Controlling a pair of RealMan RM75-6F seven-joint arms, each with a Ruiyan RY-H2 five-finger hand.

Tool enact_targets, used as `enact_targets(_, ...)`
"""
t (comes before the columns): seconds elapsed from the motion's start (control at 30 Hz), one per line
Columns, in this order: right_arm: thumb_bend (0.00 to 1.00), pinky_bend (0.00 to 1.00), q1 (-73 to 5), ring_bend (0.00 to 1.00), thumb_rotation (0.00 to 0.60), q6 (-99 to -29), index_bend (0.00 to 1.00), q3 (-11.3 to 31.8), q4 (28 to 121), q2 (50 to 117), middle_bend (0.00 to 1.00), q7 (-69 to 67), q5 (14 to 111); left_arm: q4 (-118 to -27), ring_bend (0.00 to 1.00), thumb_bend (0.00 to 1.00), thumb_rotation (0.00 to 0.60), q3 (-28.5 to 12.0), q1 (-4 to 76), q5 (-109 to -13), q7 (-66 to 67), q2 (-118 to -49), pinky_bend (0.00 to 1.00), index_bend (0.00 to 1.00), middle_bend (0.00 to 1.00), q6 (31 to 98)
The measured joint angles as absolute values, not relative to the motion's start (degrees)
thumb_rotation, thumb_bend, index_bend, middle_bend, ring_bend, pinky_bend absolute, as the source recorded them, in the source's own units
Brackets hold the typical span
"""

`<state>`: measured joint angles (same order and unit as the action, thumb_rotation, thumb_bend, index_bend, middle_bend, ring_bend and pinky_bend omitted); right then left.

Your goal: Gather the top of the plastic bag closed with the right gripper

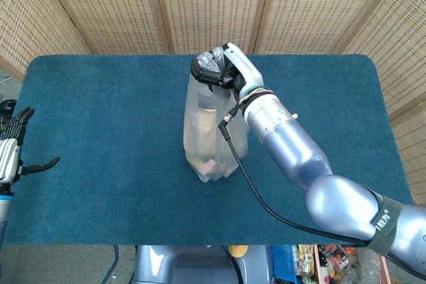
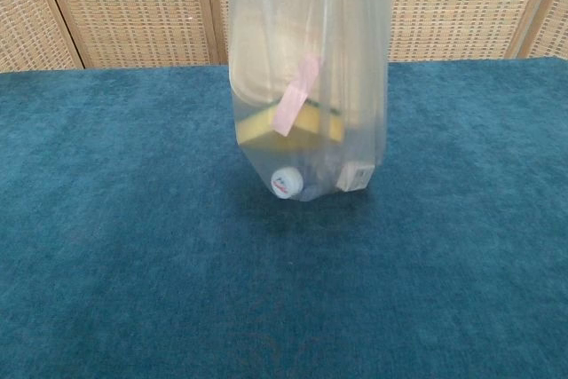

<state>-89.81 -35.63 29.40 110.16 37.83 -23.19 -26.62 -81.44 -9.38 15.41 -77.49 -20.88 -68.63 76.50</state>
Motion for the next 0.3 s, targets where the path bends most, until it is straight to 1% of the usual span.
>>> enact_targets(0.3, 1.00, 1.00, -91.7, 1.00, 0.600, -37.4, 1.00, 31.6, 109.5, 35.4, 1.00, -17.3, -33.7, -82.3, 0.00, 0.15, 0.600, -9.8, 15.1, -76.6, -18.8, -68.3, 0.00, 0.00, 0.00, 76.6)
